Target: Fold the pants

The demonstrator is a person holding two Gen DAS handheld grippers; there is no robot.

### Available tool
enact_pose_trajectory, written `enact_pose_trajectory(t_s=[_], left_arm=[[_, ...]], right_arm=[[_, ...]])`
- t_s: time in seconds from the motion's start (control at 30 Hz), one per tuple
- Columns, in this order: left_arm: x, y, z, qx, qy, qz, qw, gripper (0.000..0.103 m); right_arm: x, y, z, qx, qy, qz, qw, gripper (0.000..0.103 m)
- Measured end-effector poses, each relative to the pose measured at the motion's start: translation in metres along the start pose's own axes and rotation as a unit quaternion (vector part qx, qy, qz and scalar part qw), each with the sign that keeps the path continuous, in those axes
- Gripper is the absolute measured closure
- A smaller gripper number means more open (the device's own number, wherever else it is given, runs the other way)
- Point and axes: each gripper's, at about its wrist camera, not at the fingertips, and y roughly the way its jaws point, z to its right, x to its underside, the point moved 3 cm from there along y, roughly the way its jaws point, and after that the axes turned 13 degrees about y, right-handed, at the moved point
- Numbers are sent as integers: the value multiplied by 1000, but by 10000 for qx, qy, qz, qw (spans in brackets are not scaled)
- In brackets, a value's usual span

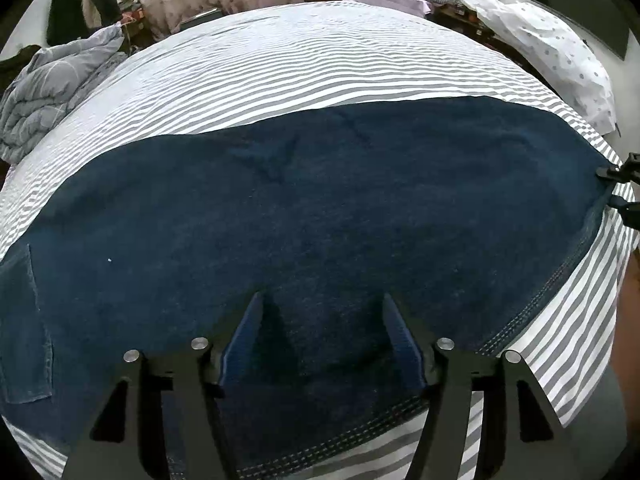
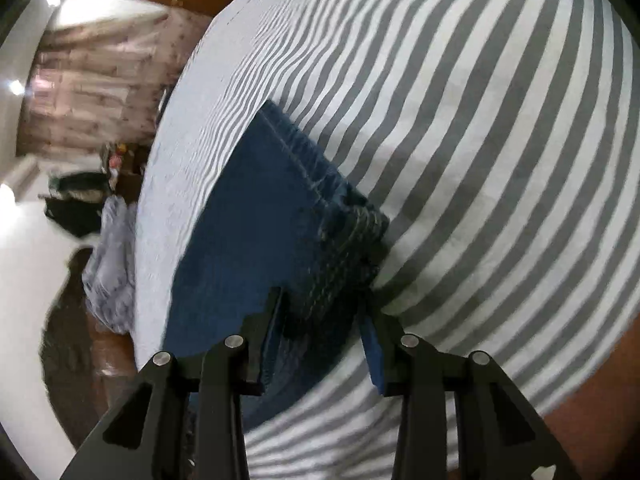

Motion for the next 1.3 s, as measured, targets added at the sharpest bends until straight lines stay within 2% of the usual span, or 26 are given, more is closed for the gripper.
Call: enact_pose_trajectory(t_s=[0.1, 0.2, 0.27, 0.4, 0.6, 0.7, 0.8, 0.87, 0.93, 1.0, 1.07, 1.17, 1.23, 1.3], left_arm=[[1, 1, 0, -17, 11, 27, 10000, 38], [1, 0, 1, -45, -5, 30, 10000, 38], [-1, -2, 1, -42, -83, -26, 10000, 38], [-1, -6, 8, 23, -12, -16, 10000, 38], [2, 0, 12, -40, 22, 47, 10000, 38], [-3, -2, 7, 143, -115, -58, 9998, 38], [-11, -12, -13, 457, -624, 146, 9969, 38], [-15, -16, -24, 568, -756, 188, 9953, 38], [-17, -19, -36, 348, -760, 210, 9963, 38], [-16, -19, -43, 416, -795, 179, 9958, 38], [-15, -20, -52, 808, -988, 189, 9916, 38], [-16, -24, -73, 1520, -1607, 292, 9748, 38], [-21, -25, -85, 1718, -1815, 290, 9678, 38], [-29, -27, -89, 1782, -1709, 277, 9687, 38]], right_arm=[[-1, 2, 8, -233, 262, 106, 9993, 68], [-1, 0, 8, -133, 17, 173, 9998, 75], [-1, -1, 4, -85, -103, 200, 9997, 84], [4, -8, -13, -63, -335, 298, 9990, 88], [18, -25, -57, -345, -838, 318, 9954, 89], [31, -32, -88, -481, -1284, 288, 9901, 89], [49, -34, -120, -597, -1747, 158, 9827, 89], [64, -32, -142, -584, -2094, 72, 9761, 89], [82, -28, -162, -657, -2359, -73, 9695, 90], [101, -19, -180, -728, -2584, -256, 9629, 90], [119, -10, -192, -730, -2794, -391, 9566, 89], [155, 12, -207, -571, -3289, -594, 9408, 90], [179, 33, -212, -365, -3613, -763, 9286, 90], [196, 53, -210, -183, -3814, -899, 9198, 90]])
